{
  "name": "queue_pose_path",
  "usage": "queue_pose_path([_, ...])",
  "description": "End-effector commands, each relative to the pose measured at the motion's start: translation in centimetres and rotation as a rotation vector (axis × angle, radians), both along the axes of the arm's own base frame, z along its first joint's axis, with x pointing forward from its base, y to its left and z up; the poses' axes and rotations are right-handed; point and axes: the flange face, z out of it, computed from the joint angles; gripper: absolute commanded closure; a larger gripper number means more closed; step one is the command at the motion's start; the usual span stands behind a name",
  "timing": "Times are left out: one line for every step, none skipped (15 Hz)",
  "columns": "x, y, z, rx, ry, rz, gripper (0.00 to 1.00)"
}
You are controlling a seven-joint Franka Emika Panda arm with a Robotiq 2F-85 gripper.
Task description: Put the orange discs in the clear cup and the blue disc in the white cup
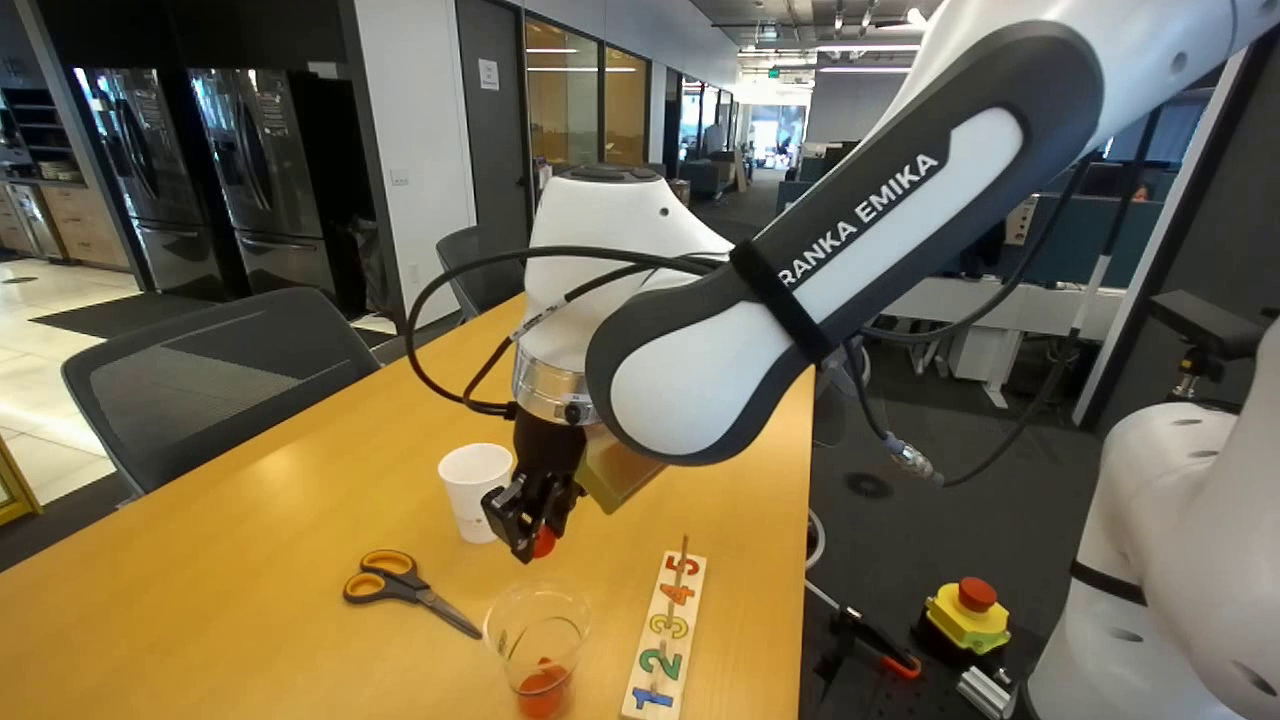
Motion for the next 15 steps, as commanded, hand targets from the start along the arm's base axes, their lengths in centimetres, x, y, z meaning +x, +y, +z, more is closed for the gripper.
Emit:
queue_pose_path([-1.9,1.0,0.3,0.028,0.031,0.053,0.76])
queue_pose_path([-2.3,1.2,0.2,0.031,0.041,0.063,0.76])
queue_pose_path([-2.6,1.4,0.2,0.033,0.049,0.073,0.76])
queue_pose_path([-2.9,1.6,0.2,0.035,0.052,0.08,0.76])
queue_pose_path([-3.1,1.7,0.3,0.037,0.057,0.088,0.76])
queue_pose_path([-3.3,1.9,0.2,0.038,0.063,0.095,0.76])
queue_pose_path([-3.5,2.0,0.2,0.04,0.071,0.106,0.76])
queue_pose_path([-3.6,2.1,0.1,0.044,0.087,0.119,0.76])
queue_pose_path([-3.7,2.3,-0.1,0.044,0.103,0.13,0.76])
queue_pose_path([-3.8,2.3,-0.2,0.046,0.113,0.138,0.76])
queue_pose_path([-3.9,2.4,-0.4,0.046,0.125,0.143,0.76])
queue_pose_path([-3.8,2.4,-0.5,0.045,0.131,0.146,0.76])
queue_pose_path([-3.8,2.3,-0.5,0.049,0.135,0.145,0.76])
queue_pose_path([-3.5,2.2,-0.6,0.053,0.135,0.135,0.75])
queue_pose_path([-3.4,2.2,-0.6,0.058,0.133,0.127,0.39])
